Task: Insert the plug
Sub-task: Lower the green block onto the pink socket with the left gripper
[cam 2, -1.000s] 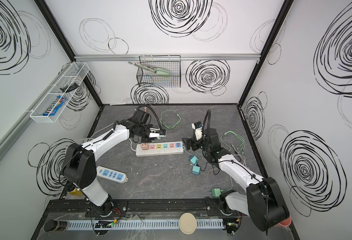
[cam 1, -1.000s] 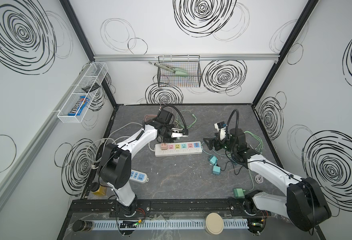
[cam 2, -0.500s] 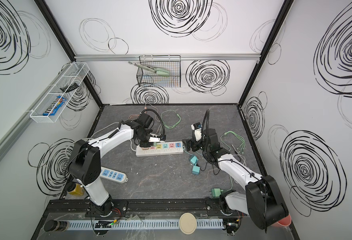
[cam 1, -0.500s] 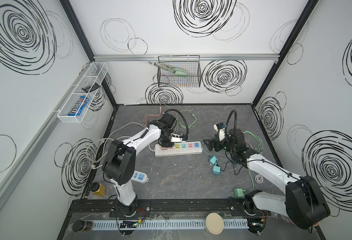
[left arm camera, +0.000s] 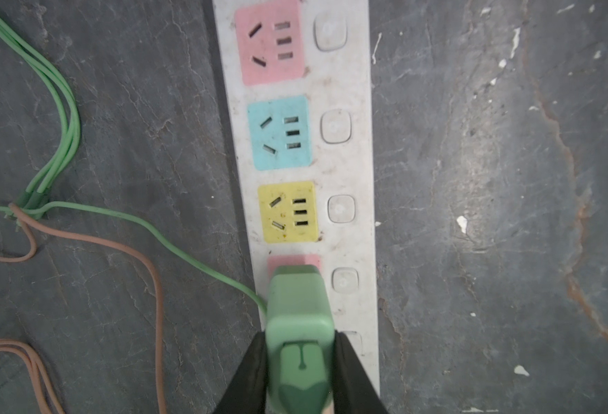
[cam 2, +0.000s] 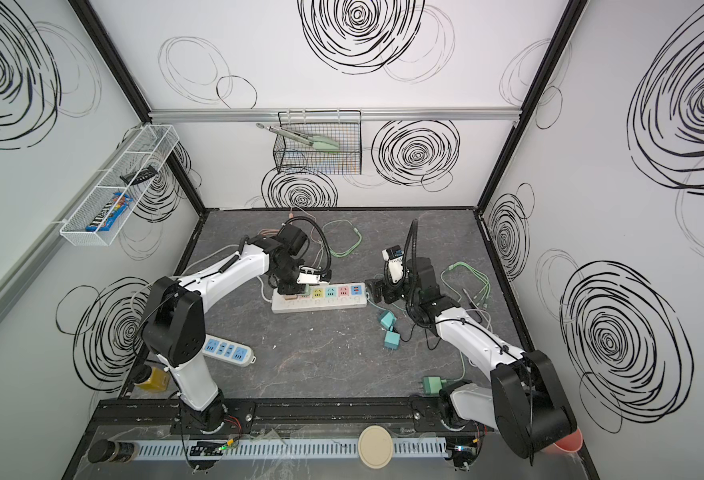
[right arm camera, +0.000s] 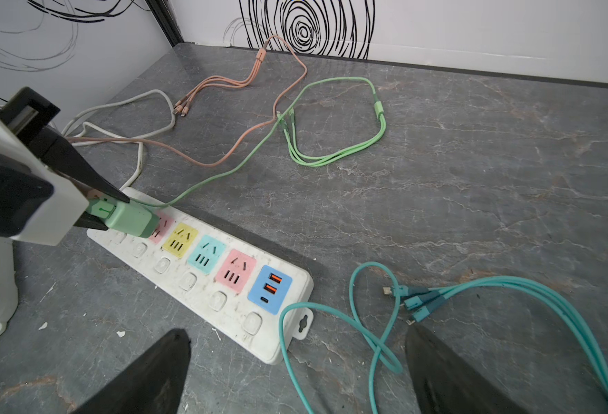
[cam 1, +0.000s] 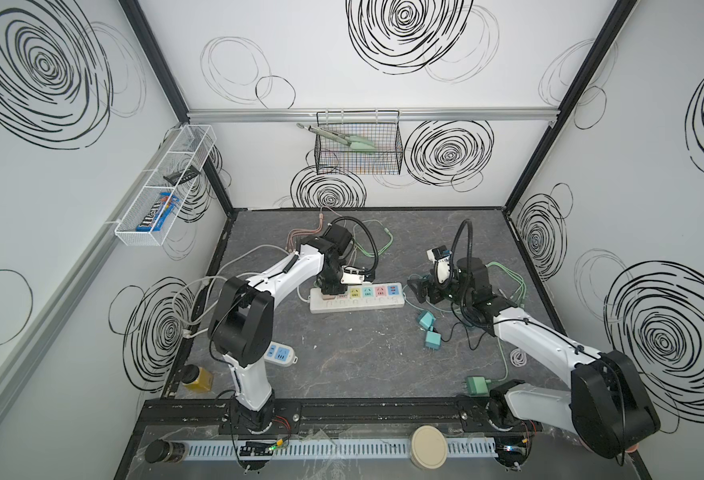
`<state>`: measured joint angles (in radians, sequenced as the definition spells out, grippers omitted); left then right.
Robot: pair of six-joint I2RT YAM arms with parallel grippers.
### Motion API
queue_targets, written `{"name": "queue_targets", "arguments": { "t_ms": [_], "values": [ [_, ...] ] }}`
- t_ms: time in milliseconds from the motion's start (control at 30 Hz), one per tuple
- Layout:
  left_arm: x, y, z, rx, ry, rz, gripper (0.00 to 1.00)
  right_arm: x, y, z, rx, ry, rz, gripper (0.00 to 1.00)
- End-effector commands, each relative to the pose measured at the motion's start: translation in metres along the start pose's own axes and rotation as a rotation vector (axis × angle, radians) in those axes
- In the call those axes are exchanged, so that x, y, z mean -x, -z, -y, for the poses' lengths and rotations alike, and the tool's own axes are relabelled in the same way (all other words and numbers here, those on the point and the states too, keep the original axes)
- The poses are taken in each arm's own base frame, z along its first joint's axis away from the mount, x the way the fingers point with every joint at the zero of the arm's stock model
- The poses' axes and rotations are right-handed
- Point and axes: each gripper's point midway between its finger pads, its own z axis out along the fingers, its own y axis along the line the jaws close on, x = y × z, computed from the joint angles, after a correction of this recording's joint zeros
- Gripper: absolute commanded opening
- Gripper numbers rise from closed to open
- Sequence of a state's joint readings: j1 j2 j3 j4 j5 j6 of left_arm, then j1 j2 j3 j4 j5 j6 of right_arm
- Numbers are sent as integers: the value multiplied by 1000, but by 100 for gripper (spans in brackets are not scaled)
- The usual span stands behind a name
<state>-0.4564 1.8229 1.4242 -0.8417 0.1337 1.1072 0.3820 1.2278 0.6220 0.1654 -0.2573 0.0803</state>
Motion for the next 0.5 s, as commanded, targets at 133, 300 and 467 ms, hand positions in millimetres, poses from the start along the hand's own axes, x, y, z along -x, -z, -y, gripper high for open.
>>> {"name": "queue_targets", "arguments": {
  "t_ms": [133,300,467],
  "values": [
    [2,-8,7,-71,-5,9,0,7,2,1,-10,17,5,97],
    [-3,-3,11,-80,11,-16,0,5,2,2,-12,18,-1,97],
    [-2,7,12,-51,3,-10,0,5,2,3,-16,21,1,97]
  ]
}}
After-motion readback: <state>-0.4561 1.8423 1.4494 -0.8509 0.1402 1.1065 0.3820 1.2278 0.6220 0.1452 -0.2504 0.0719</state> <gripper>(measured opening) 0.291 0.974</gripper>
